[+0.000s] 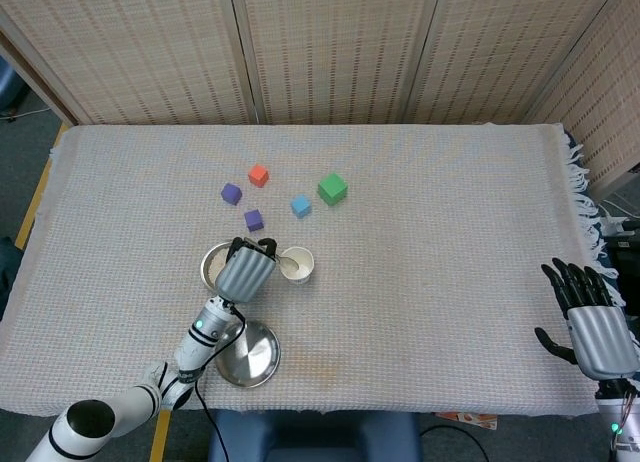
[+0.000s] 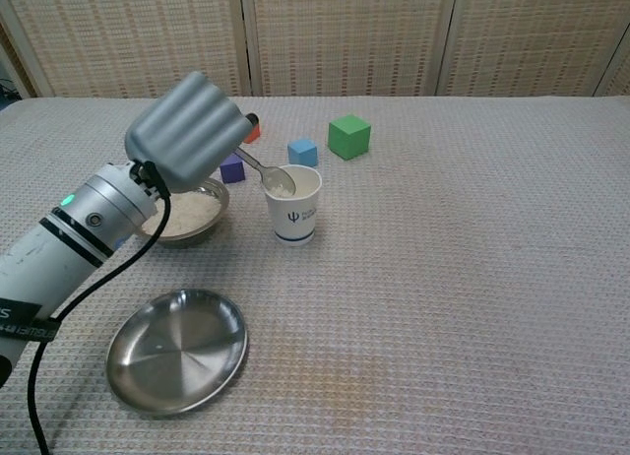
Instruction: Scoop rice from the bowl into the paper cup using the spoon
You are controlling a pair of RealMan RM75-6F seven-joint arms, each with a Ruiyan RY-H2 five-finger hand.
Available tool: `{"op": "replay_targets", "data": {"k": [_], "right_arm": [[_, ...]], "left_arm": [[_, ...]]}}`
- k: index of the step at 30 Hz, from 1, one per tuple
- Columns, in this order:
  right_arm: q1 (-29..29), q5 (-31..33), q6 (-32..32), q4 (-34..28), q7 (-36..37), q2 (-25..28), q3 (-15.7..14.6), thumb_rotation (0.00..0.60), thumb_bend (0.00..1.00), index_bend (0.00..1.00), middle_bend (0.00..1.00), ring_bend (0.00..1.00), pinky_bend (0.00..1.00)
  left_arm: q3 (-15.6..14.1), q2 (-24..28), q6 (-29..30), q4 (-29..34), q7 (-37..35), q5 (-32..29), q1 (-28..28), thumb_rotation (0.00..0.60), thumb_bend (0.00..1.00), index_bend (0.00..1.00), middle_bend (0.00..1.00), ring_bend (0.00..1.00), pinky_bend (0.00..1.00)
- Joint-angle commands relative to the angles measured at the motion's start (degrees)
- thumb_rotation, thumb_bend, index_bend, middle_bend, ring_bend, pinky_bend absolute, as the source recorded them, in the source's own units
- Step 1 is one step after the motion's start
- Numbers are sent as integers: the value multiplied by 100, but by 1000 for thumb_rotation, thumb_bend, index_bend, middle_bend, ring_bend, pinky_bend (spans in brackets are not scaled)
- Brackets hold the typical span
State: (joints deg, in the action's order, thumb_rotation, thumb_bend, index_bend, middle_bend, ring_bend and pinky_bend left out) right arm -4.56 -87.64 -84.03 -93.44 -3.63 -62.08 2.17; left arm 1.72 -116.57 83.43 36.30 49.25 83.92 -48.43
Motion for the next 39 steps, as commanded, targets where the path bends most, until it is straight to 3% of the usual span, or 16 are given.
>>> {"op": "replay_targets", "data": {"k": [1, 14, 21, 39], "right_arm": [[6, -1, -12, -11, -5, 7, 1, 600, 152, 0, 0, 0, 0], [38, -42, -60, -92, -42, 42, -16, 600, 153, 0, 0, 0, 0], [68, -78, -115, -141, -57, 68, -27, 600, 153, 0, 0, 0, 0], [93, -45, -144, -196, -184, 69, -2, 600, 153, 0, 0, 0, 0]], "left_arm": [[-12, -130, 112, -243, -63, 155, 44, 600, 407, 626, 1000, 1000, 1000], [-14, -578, 653, -1542, -803, 653, -4, 600, 416, 632, 1000, 1000, 1000], [-37, -785, 626, -2163, -1146, 743, -41, 600, 416, 633, 1000, 1000, 1000], [-180, -914, 482, -2810, -1236, 876, -203, 600, 439, 627, 1000, 1000, 1000]]}}
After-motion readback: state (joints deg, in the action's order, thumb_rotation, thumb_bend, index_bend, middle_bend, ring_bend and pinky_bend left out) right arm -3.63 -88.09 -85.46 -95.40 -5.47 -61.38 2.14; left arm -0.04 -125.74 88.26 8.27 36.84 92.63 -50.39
